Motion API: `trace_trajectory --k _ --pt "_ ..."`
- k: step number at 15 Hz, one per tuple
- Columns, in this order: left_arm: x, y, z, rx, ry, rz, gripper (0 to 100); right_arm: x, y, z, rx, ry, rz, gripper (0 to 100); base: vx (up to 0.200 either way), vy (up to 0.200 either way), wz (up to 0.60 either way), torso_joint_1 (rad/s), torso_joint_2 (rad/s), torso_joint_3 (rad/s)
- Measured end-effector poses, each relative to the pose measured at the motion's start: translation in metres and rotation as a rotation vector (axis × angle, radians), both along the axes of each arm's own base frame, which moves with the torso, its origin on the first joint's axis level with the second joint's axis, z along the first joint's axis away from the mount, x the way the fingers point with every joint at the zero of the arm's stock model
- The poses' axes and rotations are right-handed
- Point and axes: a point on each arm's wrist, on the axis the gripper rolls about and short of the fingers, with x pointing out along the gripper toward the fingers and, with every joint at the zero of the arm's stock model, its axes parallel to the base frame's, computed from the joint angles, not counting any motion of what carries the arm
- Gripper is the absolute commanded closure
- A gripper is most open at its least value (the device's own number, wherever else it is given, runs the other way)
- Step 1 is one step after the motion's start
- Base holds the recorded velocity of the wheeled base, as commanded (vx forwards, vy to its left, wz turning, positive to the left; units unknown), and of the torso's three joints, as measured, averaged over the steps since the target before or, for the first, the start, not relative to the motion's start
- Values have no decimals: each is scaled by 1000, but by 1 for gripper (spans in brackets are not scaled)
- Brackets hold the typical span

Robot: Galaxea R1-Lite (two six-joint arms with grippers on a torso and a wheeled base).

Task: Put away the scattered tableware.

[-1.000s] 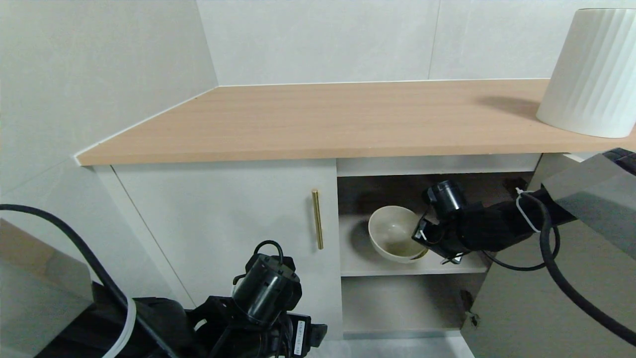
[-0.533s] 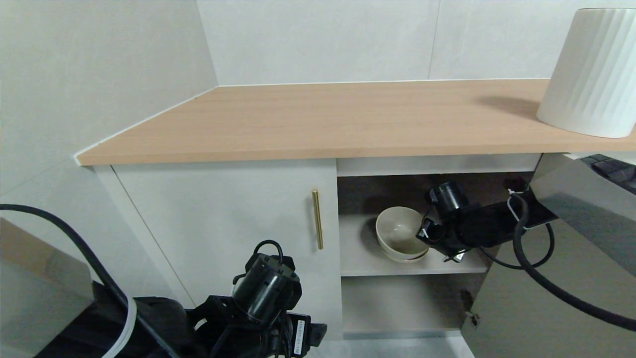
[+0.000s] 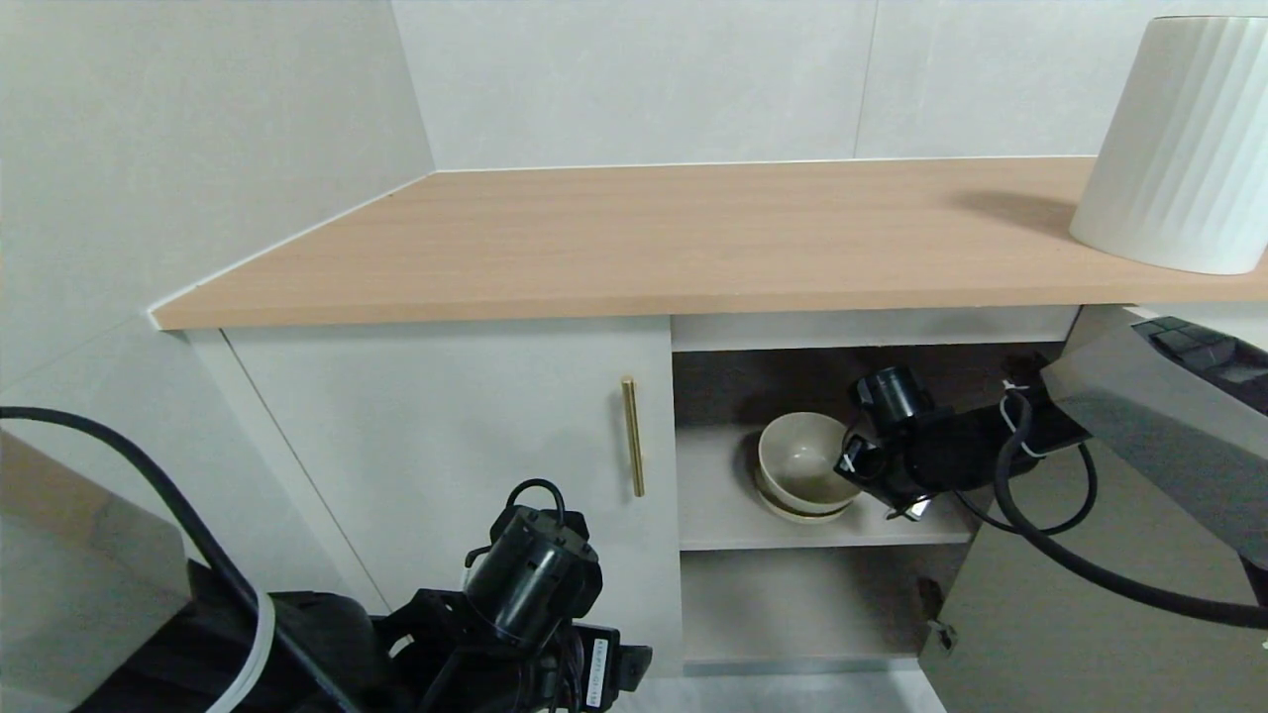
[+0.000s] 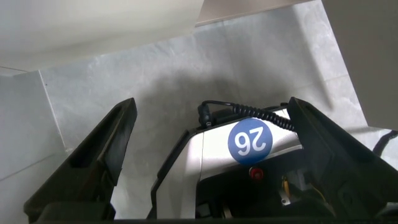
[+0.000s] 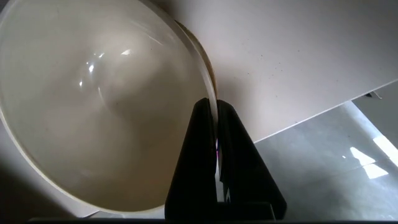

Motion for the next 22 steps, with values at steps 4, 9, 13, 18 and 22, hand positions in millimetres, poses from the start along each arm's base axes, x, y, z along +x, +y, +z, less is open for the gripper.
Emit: trace_trajectory --k 4,9,13,18,22 --pt "0 0 0 0 0 0 0 0 1 0 0 -3 4 0 0 0 0 0 0 0" --pt "0 0 0 0 0 1 0 -4 4 0 -2 9 15 0 0 0 0 0 0 0" --pt "-2 5 6 13 -8 14 0 -30 12 7 -70 43 146 0 0 0 0 0 0 0" --pt "-15 30 49 3 -34 53 0 -95 12 50 -167 35 433 0 0 0 0 0 0 0" --pt "-31 56 80 -25 -70 95 0 -168 -7 100 -230 14 640 0 0 0 0 0 0 0"
